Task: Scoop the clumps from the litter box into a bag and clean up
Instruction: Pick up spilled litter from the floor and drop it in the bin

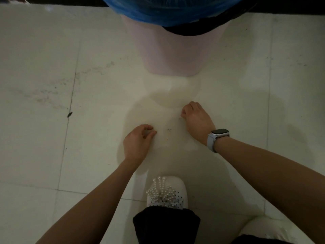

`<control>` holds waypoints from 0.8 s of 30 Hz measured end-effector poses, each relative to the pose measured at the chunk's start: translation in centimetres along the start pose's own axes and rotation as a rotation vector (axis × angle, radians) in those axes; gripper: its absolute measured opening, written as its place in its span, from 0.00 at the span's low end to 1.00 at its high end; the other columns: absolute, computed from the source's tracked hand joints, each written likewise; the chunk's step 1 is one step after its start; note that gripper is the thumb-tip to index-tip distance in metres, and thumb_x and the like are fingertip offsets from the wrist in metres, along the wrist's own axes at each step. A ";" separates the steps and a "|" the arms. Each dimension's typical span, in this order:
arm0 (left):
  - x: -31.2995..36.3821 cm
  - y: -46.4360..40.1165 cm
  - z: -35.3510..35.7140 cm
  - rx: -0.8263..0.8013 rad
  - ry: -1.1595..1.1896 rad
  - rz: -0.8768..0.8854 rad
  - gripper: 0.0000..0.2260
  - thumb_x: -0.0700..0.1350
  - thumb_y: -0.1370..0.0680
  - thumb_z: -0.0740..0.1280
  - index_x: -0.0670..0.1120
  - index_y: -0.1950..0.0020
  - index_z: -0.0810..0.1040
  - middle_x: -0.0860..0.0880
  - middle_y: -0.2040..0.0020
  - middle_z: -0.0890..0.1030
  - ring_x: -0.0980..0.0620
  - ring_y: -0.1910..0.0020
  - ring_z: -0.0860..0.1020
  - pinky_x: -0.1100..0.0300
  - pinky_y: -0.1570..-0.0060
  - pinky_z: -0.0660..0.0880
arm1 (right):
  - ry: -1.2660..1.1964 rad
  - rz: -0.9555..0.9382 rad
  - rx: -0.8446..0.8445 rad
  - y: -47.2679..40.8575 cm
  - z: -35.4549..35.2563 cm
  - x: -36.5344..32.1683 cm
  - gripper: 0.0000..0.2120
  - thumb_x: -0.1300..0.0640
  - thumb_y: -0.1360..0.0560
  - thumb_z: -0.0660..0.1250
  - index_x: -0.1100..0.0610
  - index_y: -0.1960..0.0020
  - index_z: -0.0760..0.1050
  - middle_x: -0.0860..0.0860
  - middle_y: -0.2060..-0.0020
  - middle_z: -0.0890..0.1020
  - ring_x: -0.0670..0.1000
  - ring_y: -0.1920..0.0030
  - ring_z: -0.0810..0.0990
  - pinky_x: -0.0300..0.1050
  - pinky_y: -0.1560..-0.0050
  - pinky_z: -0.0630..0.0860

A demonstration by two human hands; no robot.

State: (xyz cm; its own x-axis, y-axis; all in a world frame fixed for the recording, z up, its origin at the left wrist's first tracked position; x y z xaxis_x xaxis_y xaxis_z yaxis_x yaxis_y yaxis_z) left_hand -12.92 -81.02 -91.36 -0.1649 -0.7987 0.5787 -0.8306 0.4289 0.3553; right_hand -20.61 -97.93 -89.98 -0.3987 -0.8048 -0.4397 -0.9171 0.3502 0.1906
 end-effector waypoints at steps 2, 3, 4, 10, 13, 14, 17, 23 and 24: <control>0.0 0.0 0.1 0.001 -0.012 0.007 0.08 0.48 0.26 0.69 0.47 0.49 0.81 0.49 0.55 0.83 0.51 0.55 0.79 0.61 0.56 0.70 | -0.042 0.006 0.022 0.4 -0.3 0.1 0.03 0.72 0.33 0.62 0.68 0.63 0.73 0.66 0.65 0.76 0.65 0.65 0.76 0.49 0.68 0.73; 0.1 -0.1 0.1 0.007 -0.016 0.006 0.08 0.48 0.25 0.69 0.47 0.50 0.81 0.49 0.55 0.83 0.51 0.55 0.79 0.61 0.56 0.70 | -0.061 0.030 0.025 0.4 -0.4 0.4 0.04 0.71 0.30 0.61 0.69 0.61 0.74 0.67 0.63 0.76 0.66 0.61 0.76 0.51 0.65 0.72; 0.1 -0.1 0.1 0.013 -0.021 0.006 0.07 0.48 0.25 0.69 0.47 0.50 0.81 0.49 0.55 0.83 0.50 0.55 0.80 0.61 0.57 0.70 | -0.067 0.042 0.041 0.5 -0.5 0.6 0.06 0.69 0.27 0.59 0.70 0.59 0.74 0.67 0.61 0.76 0.66 0.59 0.75 0.52 0.62 0.71; 1.0 -0.5 0.4 -0.012 -0.181 0.085 0.08 0.49 0.23 0.65 0.48 0.50 0.80 0.49 0.55 0.83 0.48 0.55 0.79 0.59 0.59 0.68 | -0.118 0.108 0.064 0.4 -0.9 1.6 0.08 0.67 0.22 0.57 0.69 0.52 0.74 0.65 0.51 0.75 0.63 0.49 0.71 0.50 0.51 0.65; 1.4 -0.6 0.7 -0.058 -0.253 0.126 0.08 0.48 0.21 0.63 0.46 0.48 0.79 0.48 0.55 0.82 0.47 0.55 0.78 0.60 0.60 0.66 | -0.147 0.150 0.051 0.6 -1.5 2.1 0.08 0.66 0.22 0.57 0.68 0.50 0.73 0.64 0.50 0.75 0.61 0.48 0.71 0.49 0.50 0.65; 1.5 -0.6 0.6 -0.071 -0.252 0.128 0.08 0.48 0.21 0.62 0.46 0.48 0.78 0.48 0.55 0.81 0.46 0.55 0.78 0.59 0.60 0.66 | -0.161 0.153 0.039 0.6 -1.8 2.2 0.08 0.65 0.22 0.57 0.68 0.50 0.73 0.64 0.50 0.75 0.61 0.48 0.71 0.48 0.50 0.65; 2.5 -0.5 0.3 -0.090 -0.194 0.145 0.07 0.46 0.21 0.63 0.45 0.48 0.78 0.49 0.57 0.81 0.47 0.55 0.78 0.59 0.61 0.66 | -0.194 0.140 -0.025 0.8 -3.2 2.2 0.07 0.65 0.22 0.57 0.67 0.50 0.73 0.62 0.50 0.75 0.59 0.49 0.72 0.43 0.52 0.64; 12.1 0.2 -3.0 0.039 -0.052 0.465 0.05 0.46 0.23 0.65 0.46 0.56 0.78 0.59 0.75 0.64 0.61 0.75 0.67 0.63 0.68 0.61 | -0.260 0.124 -0.084 2.0 -10.8 2.7 0.06 0.63 0.22 0.59 0.64 0.51 0.73 0.56 0.54 0.76 0.52 0.56 0.73 0.34 0.59 0.63; 14.3 0.7 -3.8 0.057 -0.018 0.538 0.06 0.46 0.24 0.65 0.46 0.57 0.78 0.60 0.75 0.63 0.61 0.75 0.66 0.65 0.69 0.61 | -0.287 0.137 -0.044 2.2 -12.8 2.8 0.06 0.62 0.22 0.60 0.64 0.51 0.74 0.55 0.55 0.76 0.51 0.57 0.72 0.33 0.60 0.63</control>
State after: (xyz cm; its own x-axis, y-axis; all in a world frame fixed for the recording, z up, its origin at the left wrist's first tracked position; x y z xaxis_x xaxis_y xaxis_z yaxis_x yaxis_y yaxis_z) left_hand -13.88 -90.56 -80.03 -0.5834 -0.4800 0.6552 -0.6539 0.7560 -0.0284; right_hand -23.75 -105.53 -79.59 -0.5082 -0.5814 -0.6354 -0.8563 0.4201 0.3005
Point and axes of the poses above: each hand's wrist, its own y-axis away from the middle knuckle, its own z-axis out of the palm, x = y × z, the point moved 8 cm from there along -y, towards the middle knuckle
